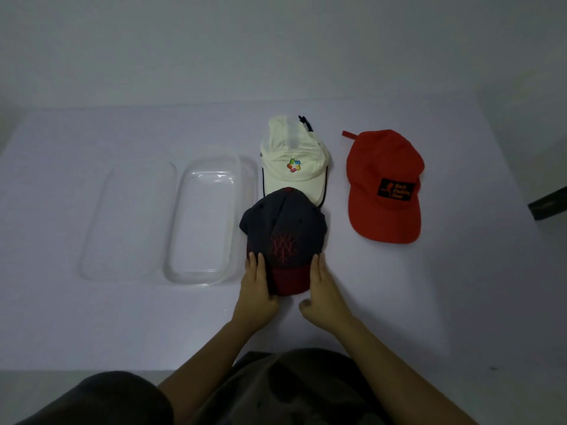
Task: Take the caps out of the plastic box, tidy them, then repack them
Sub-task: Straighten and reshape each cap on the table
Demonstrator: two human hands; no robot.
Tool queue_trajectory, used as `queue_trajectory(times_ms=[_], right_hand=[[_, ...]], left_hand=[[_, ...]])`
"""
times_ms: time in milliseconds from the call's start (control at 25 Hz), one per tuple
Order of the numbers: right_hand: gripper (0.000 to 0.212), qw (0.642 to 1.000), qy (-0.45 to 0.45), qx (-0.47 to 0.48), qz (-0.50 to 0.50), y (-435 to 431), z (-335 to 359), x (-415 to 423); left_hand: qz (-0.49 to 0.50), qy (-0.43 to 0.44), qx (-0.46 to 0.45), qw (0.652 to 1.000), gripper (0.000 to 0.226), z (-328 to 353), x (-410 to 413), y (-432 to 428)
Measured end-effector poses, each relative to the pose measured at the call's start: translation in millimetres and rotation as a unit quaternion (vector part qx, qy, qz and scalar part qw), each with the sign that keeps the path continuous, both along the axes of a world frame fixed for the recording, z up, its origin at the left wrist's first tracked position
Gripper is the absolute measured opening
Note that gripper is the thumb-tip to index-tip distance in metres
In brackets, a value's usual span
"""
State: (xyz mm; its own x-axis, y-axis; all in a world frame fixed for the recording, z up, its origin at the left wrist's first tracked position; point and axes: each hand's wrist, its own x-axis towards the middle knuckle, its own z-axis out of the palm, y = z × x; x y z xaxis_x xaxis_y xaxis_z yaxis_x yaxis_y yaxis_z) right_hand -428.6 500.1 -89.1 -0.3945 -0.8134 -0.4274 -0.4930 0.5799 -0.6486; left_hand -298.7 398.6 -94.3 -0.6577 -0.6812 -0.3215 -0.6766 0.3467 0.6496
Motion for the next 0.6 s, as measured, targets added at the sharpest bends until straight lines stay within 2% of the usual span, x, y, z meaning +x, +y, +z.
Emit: queue_trajectory(times_ms=[80, 200, 320, 440, 600], right_hand=[[0.096, 0.999, 0.047, 0.007, -0.019, -5, -8, 7], [0.089, 0.991, 0.127, 0.014, -0.039, -11, -12, 11], [0.089, 0.976, 0.211, 0.053, -0.017, -15, -14, 15], [0.082, 0.963, 0.265, 0.045, -0.008, -3, -8, 18], [0.090, 0.963, 0.265, 0.038, 0.011, 29, -3, 31]], left_hand=[[-0.028, -0.031, 0.007, 0.999, 0.086, -4, 2, -5], [-0.065, -0.058, -0.090, 0.992, 0.083, -4, 2, -8], [-0.121, -0.138, -0.169, 0.968, 0.087, -7, 3, -12], [-0.134, -0.104, -0.234, 0.957, 0.062, -10, 6, -5], [-0.165, -0.113, -0.221, 0.955, 0.065, -15, 17, 25]])
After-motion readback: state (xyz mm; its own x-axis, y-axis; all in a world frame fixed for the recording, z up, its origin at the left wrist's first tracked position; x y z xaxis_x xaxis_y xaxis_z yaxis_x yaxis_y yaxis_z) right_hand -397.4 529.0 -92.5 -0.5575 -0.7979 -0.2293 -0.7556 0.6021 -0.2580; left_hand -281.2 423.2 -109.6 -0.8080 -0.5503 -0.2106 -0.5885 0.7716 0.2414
